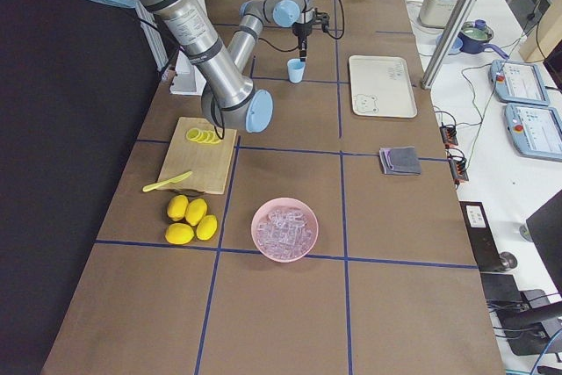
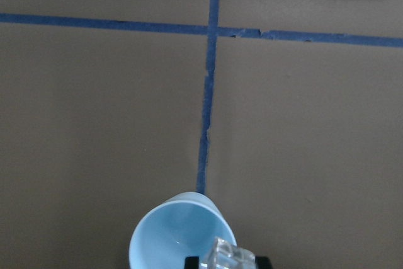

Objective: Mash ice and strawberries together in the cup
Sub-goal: 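Carry the ice cube over the light-blue cup and release it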

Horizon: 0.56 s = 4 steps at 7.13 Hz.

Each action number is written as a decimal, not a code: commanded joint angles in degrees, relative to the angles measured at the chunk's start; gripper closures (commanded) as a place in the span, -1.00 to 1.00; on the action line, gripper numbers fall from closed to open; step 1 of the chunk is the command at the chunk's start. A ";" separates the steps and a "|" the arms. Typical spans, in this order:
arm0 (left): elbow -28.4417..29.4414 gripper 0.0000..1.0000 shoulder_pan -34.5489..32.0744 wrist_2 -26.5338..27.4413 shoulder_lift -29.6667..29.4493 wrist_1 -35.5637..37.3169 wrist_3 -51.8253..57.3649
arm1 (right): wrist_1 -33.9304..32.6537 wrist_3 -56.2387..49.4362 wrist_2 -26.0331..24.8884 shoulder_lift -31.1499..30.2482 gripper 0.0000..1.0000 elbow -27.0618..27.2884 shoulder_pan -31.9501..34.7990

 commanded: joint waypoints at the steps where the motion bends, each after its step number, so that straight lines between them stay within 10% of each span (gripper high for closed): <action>1: 0.00 -1.00 0.09 -0.08 0.00 0.00 -0.01 | 0.07 1.78 -1.61 0.46 1.00 -0.68 -1.94; 4: -0.44 -1.00 0.09 -0.08 0.00 -0.09 0.08 | 0.24 1.87 -1.61 0.64 0.93 -0.68 -1.94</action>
